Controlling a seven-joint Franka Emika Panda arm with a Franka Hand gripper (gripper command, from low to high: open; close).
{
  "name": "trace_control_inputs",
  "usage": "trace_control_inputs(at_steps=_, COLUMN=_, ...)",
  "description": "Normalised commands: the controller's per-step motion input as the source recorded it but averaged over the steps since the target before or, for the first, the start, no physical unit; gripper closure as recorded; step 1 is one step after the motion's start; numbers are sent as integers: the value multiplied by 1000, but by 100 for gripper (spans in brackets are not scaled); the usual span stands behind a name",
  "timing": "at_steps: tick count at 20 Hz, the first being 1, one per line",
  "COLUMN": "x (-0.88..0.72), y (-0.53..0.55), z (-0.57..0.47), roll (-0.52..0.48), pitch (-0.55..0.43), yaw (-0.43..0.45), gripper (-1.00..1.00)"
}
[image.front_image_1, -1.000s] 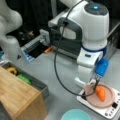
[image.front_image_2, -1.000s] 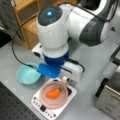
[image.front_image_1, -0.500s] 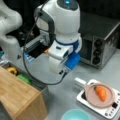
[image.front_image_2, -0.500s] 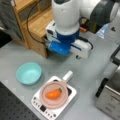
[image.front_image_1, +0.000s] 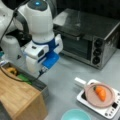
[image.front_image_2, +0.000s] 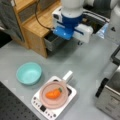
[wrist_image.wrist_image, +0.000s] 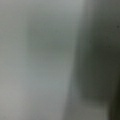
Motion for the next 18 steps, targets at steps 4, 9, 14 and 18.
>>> trace_control_inputs(at_steps=4, x=-216, y=-148, z=110, roll=-133, pitch=-180, yaw=136, gripper=-100)
trace_control_inputs(at_steps=9, x=-184, y=-227, z=28, roll=-131, pitch=-110, yaw=178, gripper=-100)
trace_control_inputs(at_steps=14, x=-140, y=-325, z=-150, roll=-56, pitch=-58, yaw=174, gripper=-100)
trace_control_inputs(at_steps=18, x=-60, y=-267, z=-203, roll=-27, pitch=-59, yaw=125, gripper=-100)
